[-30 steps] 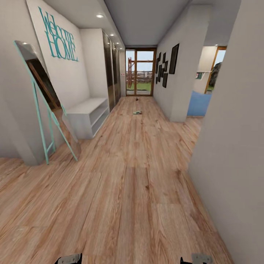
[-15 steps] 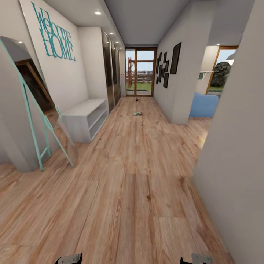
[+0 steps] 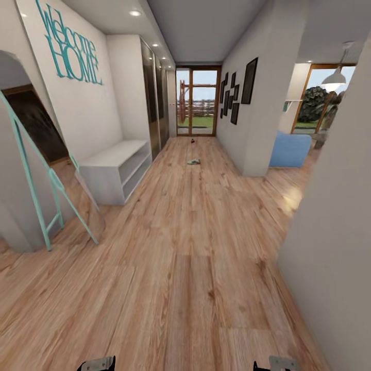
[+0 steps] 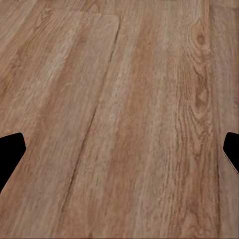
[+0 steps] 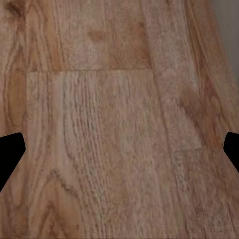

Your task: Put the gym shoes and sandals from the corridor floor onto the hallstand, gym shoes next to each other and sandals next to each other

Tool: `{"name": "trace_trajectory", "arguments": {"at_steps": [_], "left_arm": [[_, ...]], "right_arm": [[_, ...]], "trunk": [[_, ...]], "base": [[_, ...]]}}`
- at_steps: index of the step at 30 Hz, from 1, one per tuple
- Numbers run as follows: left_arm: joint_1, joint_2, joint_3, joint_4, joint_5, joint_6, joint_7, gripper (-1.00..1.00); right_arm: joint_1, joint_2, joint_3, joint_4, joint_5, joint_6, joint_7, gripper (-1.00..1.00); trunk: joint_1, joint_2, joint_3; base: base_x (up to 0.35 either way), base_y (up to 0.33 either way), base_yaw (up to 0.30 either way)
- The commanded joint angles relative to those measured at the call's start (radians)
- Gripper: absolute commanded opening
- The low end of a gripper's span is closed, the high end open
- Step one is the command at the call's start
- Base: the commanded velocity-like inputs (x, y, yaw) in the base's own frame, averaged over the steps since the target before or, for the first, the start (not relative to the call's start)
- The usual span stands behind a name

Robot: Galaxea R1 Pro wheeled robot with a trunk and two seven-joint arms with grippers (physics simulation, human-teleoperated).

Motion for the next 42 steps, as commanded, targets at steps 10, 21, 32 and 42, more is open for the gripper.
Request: {"name": "trace_trajectory", "arguments": {"at_steps": [10,21,32,42], "left_arm": [[0.0,0.0,0.0,0.001,0.003,-0.004,-0.001,1.0],[0.0,0.0,-0.001,0.002,0.003,-0.004,-0.001,1.0],[0.0,-0.001,-0.001,0.002,-0.002,-0.004,-0.001,1.0],[0.0,-0.001,-0.001,0.002,0.0,-0.004,-0.001,1.0]], "right_arm": [[-0.001,0.0,0.009,0.001,-0.011,-0.003,-0.001,1.0],[-0.001,0.0,0.009,0.001,-0.011,-0.003,-0.001,1.0],[-0.001,0.0,0.009,0.001,-0.01,-0.003,-0.001,1.0],[-0.001,0.0,0.009,0.001,-0.01,-0.003,-0.001,1.0]], "trunk": [[0.0,0.0,-0.001],[0.0,0.0,-0.001],[0.0,0.0,-0.001],[0.0,0.0,-0.001]], "base": [[0.339,0.0,0.0],[0.339,0.0,0.0],[0.339,0.0,0.0],[0.339,0.0,0.0]]}}
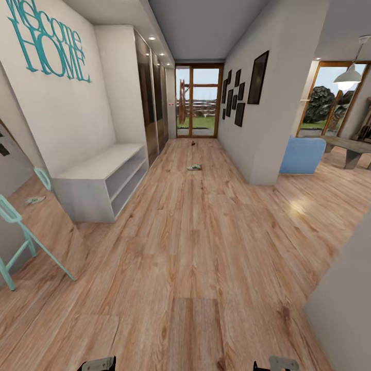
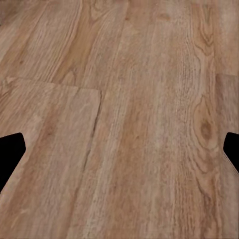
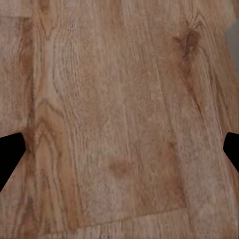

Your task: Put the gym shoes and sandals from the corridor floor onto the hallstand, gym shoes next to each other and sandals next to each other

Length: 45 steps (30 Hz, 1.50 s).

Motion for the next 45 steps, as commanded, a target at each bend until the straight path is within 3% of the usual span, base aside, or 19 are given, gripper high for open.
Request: {"name": "trace_trajectory", "arguments": {"at_steps": [1,31,45], "left_arm": [[-0.001,0.001,0.0,0.001,0.005,-0.003,-0.001,1.0],[-0.001,0.002,0.001,-0.002,0.004,-0.003,0.0,1.0],[-0.001,0.0,-0.001,-0.001,0.001,-0.003,0.003,1.0]], "right_arm": [[-0.001,0.0,0.009,0.001,-0.01,-0.003,-0.001,1.0],[-0.001,0.001,0.01,-0.006,-0.011,-0.007,-0.003,1.0],[-0.001,0.0,0.008,-0.131,-0.014,-0.009,-0.002,1.0]], "trunk": [[0.0,0.0,-0.001],[0.0,0.0,-0.001],[0.0,0.0,-0.001]], "base": [[0.339,0.0,0.0],[0.339,0.0,0.0],[0.339,0.0,0.0]]}}
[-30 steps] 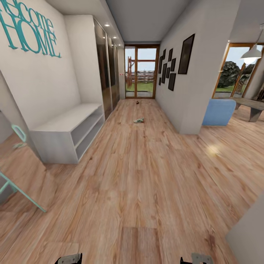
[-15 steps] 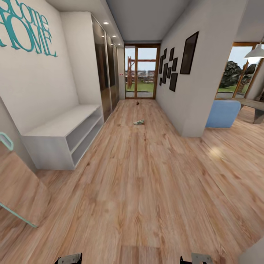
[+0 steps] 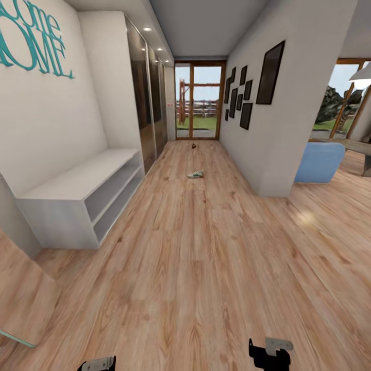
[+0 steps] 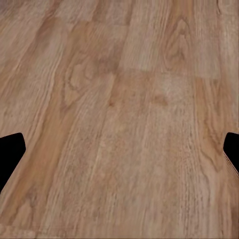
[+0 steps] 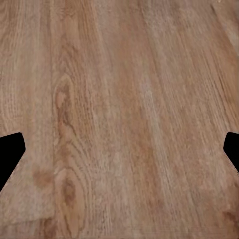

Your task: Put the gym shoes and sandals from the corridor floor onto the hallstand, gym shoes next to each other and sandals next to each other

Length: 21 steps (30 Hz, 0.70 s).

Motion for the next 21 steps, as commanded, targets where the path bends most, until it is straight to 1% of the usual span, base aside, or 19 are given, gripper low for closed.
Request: {"name": "trace_trajectory", "arguments": {"at_steps": [1,15,21], "left_arm": [[-0.001,0.0,0.001,0.001,0.004,-0.003,-0.001,1.0],[-0.001,0.001,0.001,0.002,0.008,-0.003,0.0,1.0],[-0.001,0.001,0.001,0.002,0.008,-0.003,0.001,1.0]], "right_arm": [[-0.001,0.0,0.009,-0.001,-0.01,-0.004,-0.002,1.0],[-0.001,-0.012,0.013,-0.006,-0.005,-0.003,0.0,1.0],[-0.001,-0.011,0.014,-0.006,-0.004,-0.002,0.0,1.0]], "trunk": [[0.0,0.0,-0.001],[0.0,0.0,-0.001],[0.0,0.0,-0.001]], "base": [[0.339,0.0,0.0],[0.339,0.0,0.0],[0.339,0.0,0.0]]}}
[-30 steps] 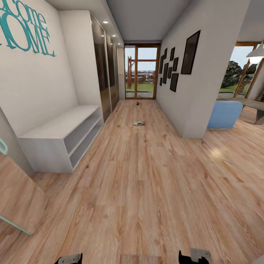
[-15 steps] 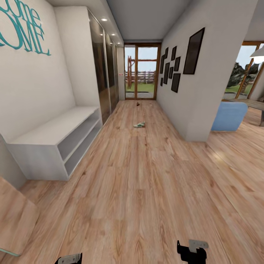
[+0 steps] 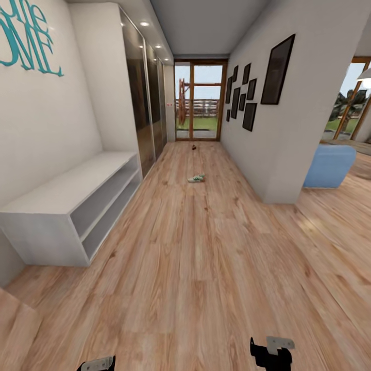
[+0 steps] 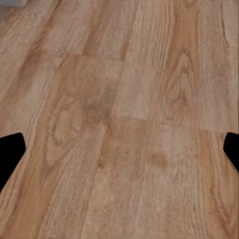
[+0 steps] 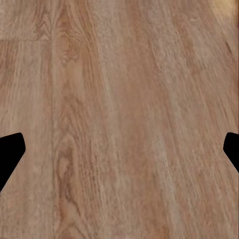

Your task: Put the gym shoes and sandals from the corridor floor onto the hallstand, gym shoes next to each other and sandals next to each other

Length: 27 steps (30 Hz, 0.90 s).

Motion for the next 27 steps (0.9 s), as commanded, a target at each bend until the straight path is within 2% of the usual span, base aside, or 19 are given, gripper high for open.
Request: {"name": "trace_trajectory", "arguments": {"at_steps": [1,27], "left_arm": [[-0.001,0.0,0.0,0.001,0.003,-0.003,0.0,1.0],[-0.001,0.001,0.001,0.021,0.002,-0.003,0.004,1.0]], "right_arm": [[-0.001,0.0,0.009,0.0,-0.01,-0.004,-0.003,1.0],[-0.001,-0.001,0.005,-0.002,-0.015,-0.004,-0.007,1.0]], "trunk": [[0.0,0.0,-0.001],[0.0,0.0,0.0]], "base": [[0.339,0.0,0.0],[0.339,0.0,0.0]]}}
